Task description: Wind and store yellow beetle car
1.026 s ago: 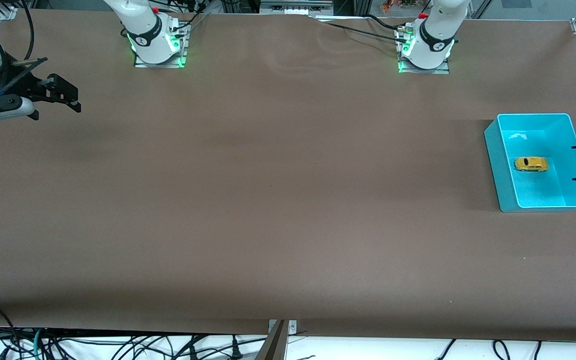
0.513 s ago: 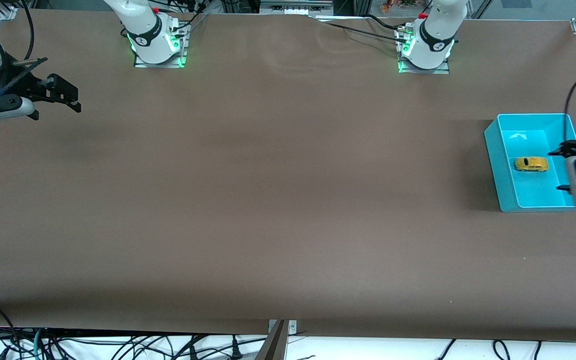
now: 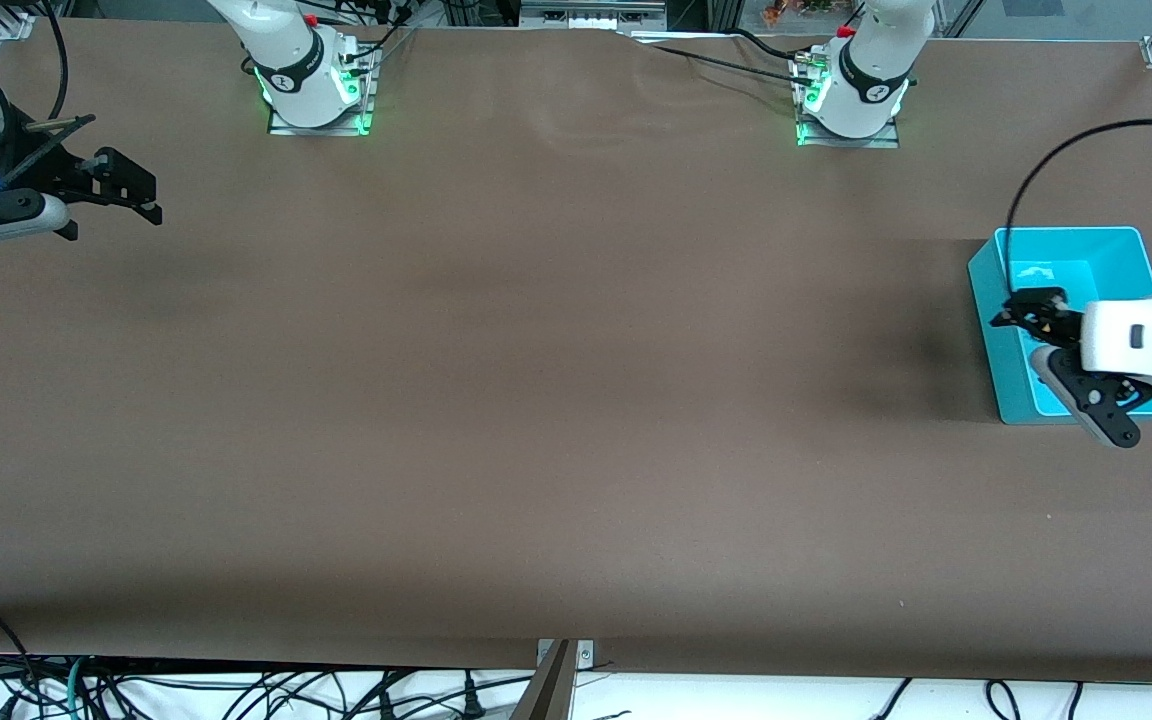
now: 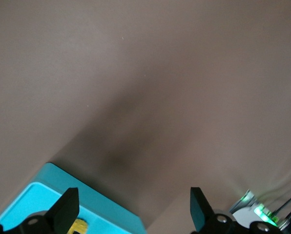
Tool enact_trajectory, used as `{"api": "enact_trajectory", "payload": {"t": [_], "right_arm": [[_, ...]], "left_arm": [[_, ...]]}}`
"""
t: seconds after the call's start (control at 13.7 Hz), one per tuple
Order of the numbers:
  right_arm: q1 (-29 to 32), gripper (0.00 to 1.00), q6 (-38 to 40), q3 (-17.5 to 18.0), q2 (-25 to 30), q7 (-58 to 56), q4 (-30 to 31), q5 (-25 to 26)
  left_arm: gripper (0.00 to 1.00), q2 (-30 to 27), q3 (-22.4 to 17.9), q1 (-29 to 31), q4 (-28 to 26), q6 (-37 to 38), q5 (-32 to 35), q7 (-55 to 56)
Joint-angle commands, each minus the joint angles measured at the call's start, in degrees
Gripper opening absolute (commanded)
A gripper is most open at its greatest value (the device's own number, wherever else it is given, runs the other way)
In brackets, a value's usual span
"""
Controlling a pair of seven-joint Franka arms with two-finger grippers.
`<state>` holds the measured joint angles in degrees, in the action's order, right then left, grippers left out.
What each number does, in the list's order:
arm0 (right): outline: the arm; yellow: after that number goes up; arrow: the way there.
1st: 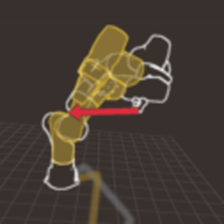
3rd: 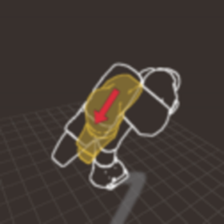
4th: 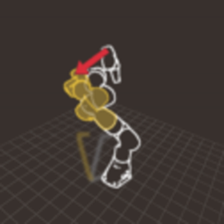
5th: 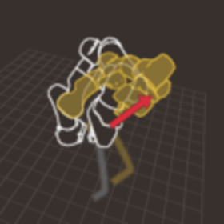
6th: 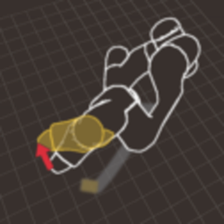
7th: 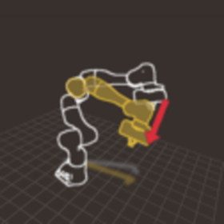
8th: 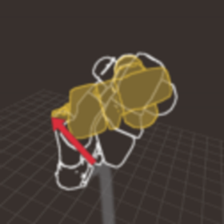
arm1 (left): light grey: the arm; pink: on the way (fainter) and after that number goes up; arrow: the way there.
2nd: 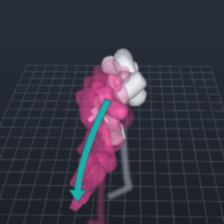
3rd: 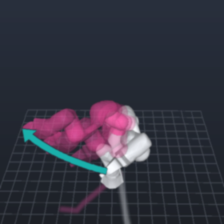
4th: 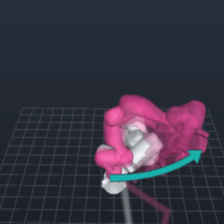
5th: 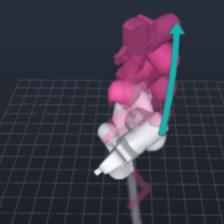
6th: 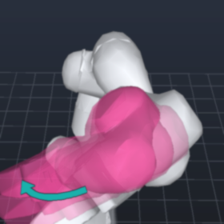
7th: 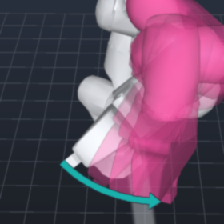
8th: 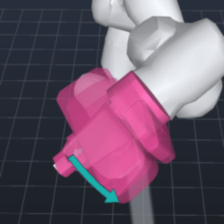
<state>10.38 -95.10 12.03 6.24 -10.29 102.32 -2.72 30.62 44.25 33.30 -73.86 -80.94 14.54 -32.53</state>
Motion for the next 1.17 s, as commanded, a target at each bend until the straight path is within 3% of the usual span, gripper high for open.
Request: {"api": "enact_trajectory", "payload": {"t": [0.0,0.15,0.22,0.44,0.59,0.73,1.1], "right_arm": [[0.1,1.0,0.0,-0.1,0.3,-1.0,0.2,-0.1],[0.1,1.0,0.0,-0.1,0.3,-1.0,0.2,-0.1],[0.1,1.0,0.0,-0.1,0.3,-1.0,0.2,-0.1],[0.1,1.0,0.0,-0.1,0.3,-1.0,0.2,-0.1],[0.1,1.0,0.0,-0.1,0.3,-1.0,0.2,-0.1],[0.1,1.0,0.0,-0.1,0.3,-1.0,0.2,-0.1],[0.1,1.0,0.0,-0.1,0.3,-1.0,0.2,-0.1]], "left_arm": [[1.0,-6.7,-6.9,-6.4,-2.4,0.1,-2.3,7.1],[1.0,-12.3,-21.1,-16.5,-5.6,-4.6,-9.3,14.0],[1.0,-15.4,-26.4,-19.7,-9.9,-8.1,-14.2,15.6],[1.0,-24.1,-34.9,-26.8,-22.4,-19.8,-15.9,16.5],[1.0,-28.1,-37.6,-29.2,-27.3,-24.4,-15.8,23.7],[1.0,-31.2,-37.6,-29.3,-29.7,-25.5,-15.7,29.9],[1.0,-31.3,-37.7,-28.1,-28.0,-22.5,-16.1,33.4]]}}
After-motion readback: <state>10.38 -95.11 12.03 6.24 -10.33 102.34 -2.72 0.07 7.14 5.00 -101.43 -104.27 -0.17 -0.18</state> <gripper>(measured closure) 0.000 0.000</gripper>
